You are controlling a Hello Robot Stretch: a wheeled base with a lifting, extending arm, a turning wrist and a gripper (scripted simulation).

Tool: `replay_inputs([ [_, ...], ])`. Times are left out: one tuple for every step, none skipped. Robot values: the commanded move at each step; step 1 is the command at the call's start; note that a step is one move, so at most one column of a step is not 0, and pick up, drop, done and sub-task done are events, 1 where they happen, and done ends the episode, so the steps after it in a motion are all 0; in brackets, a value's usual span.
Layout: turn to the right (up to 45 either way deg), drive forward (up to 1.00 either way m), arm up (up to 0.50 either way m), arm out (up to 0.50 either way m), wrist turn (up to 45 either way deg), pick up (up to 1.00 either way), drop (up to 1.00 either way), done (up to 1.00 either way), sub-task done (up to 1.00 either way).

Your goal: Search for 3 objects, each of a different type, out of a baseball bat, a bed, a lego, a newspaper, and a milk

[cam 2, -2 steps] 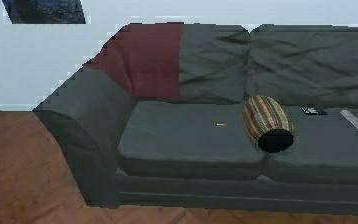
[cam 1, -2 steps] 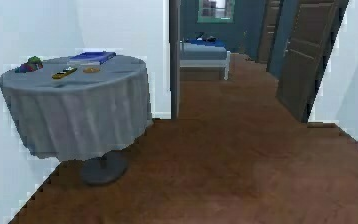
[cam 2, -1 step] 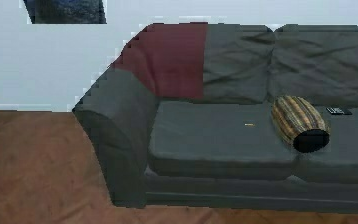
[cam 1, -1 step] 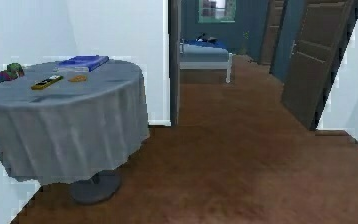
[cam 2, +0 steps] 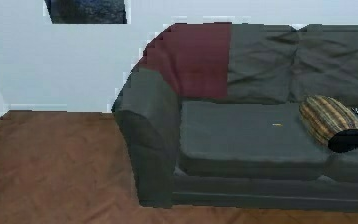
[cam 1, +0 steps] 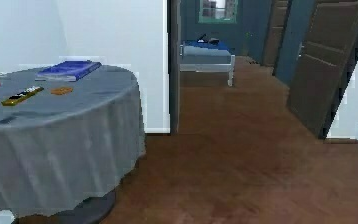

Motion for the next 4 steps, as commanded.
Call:
replay_inputs([
  [24.0, 0.00, 0.00, 0.00, 0.0, 0.00, 0.00, 0.00, 0.00],
  [0.0, 0.80, 0.00, 0.00, 0.0, 0.00, 0.00, 0.00, 0.00],
  [-21.0, 0.00, 0.00, 0.00, 0.0, 0.00, 0.00, 0.00, 0.00],
  [0.0, 1.00, 0.00, 0.00, 0.0, 0.00, 0.00, 0.00, 0.00],
])
